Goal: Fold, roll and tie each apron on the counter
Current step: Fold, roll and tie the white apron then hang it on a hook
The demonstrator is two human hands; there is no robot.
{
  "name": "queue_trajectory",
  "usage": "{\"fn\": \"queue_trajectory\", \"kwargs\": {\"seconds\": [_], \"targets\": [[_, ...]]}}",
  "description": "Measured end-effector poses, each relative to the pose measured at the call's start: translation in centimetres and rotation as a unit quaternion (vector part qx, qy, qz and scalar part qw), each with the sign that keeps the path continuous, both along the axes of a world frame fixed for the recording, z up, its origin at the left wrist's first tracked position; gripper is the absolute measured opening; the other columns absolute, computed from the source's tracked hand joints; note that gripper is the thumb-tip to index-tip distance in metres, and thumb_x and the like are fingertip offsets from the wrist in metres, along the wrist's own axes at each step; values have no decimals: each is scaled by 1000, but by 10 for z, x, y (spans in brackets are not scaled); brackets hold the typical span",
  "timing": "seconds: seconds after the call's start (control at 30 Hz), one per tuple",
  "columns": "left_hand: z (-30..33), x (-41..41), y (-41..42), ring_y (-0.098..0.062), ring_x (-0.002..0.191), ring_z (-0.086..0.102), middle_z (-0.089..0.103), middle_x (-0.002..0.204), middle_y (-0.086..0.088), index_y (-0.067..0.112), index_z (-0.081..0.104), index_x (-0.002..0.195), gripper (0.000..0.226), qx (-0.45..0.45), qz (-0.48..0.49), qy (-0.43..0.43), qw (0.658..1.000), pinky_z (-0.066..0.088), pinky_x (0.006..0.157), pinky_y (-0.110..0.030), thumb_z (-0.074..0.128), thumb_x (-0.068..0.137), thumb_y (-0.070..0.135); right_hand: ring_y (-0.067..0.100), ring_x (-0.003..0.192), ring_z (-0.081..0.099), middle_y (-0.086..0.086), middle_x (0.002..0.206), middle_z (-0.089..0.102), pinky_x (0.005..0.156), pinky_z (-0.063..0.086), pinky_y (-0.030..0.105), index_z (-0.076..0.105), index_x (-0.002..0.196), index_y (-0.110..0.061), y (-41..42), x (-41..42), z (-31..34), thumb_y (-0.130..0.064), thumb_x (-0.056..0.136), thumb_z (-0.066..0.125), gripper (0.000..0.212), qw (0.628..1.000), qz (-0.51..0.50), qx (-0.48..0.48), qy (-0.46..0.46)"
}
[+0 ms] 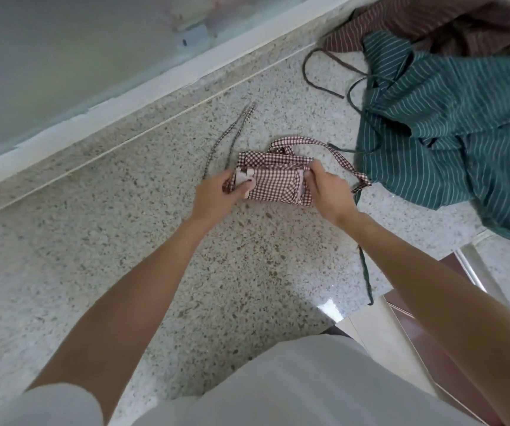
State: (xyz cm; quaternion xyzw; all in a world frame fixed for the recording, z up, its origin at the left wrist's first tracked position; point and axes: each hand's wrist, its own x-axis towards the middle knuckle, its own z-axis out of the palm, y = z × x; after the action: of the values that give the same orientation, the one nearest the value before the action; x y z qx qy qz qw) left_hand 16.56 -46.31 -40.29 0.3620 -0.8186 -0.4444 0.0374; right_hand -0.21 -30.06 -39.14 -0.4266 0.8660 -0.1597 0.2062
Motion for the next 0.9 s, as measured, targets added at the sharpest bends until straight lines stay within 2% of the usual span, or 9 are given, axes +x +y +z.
{"fn": "queue_trajectory", "kwargs": {"seconds": [0.07,0.13,0.27,0.43,0.5,0.57,0.7,0.77,0.9], "targets": [[-4,-9,-2,-13,81,63,69,97,2,20,61,120,43,8,46,-27,999,52,69,-26,56,88,48,24,60,49,8,74,54,54,30,29,42,117,-7,-11,-7,-3,-28,103,25,30,998,-44,28,-16],[-12,-16,-9,-18,90,64,69,106,-1,20,58,125,50,-17,54,-74,996,53,77,-38,51,89,53,28,65,54,13,79,60,55,33,31,43,115,-6,-22,-11,-7,-29,103,25,31,996,-83,35,-18],[-18,-29,-17,-22,118,54,55,134,-3,21,48,136,58,-49,49,-144,987,46,93,-37,49,89,55,33,76,60,17,87,64,58,33,30,46,117,-6,-29,-14,-13,-32,102,28,35,988,-139,59,-16],[-19,-39,-17,-22,108,59,63,122,-3,20,53,128,56,-87,61,-193,975,48,82,-34,51,87,57,25,77,59,7,85,60,67,46,35,40,132,-16,-28,-12,-15,-53,94,40,53,990,-124,67,-17],[-16,-38,-18,-18,94,62,67,107,1,21,59,115,43,-88,84,-168,978,48,72,-30,52,88,53,29,87,61,11,98,63,70,46,34,49,125,-14,-26,-13,-14,-45,95,45,43,991,-111,79,5],[-8,-30,-20,-14,89,61,65,102,5,21,58,107,31,-91,132,-111,981,49,73,-30,55,88,46,30,89,60,11,104,61,66,41,30,60,114,-12,-22,-8,-12,-39,95,49,35,991,-103,78,37],[17,7,-13,-12,98,54,57,110,0,16,54,112,29,-163,192,21,967,44,83,-27,59,89,34,24,77,57,8,91,61,70,46,34,69,98,-10,-2,20,-12,-37,92,54,31,997,-56,27,47],[24,30,5,-8,90,55,57,105,3,16,53,110,24,-124,211,43,969,45,76,-21,59,90,30,25,72,55,9,84,61,68,47,37,70,91,-7,10,41,-13,-33,92,55,30,999,-40,11,23],[20,60,54,-7,89,58,56,105,7,17,48,118,34,100,185,-4,978,50,74,-17,63,88,25,29,70,56,11,78,59,57,37,30,67,79,-3,32,84,-16,-29,93,56,31,1000,-26,4,-14]]}}
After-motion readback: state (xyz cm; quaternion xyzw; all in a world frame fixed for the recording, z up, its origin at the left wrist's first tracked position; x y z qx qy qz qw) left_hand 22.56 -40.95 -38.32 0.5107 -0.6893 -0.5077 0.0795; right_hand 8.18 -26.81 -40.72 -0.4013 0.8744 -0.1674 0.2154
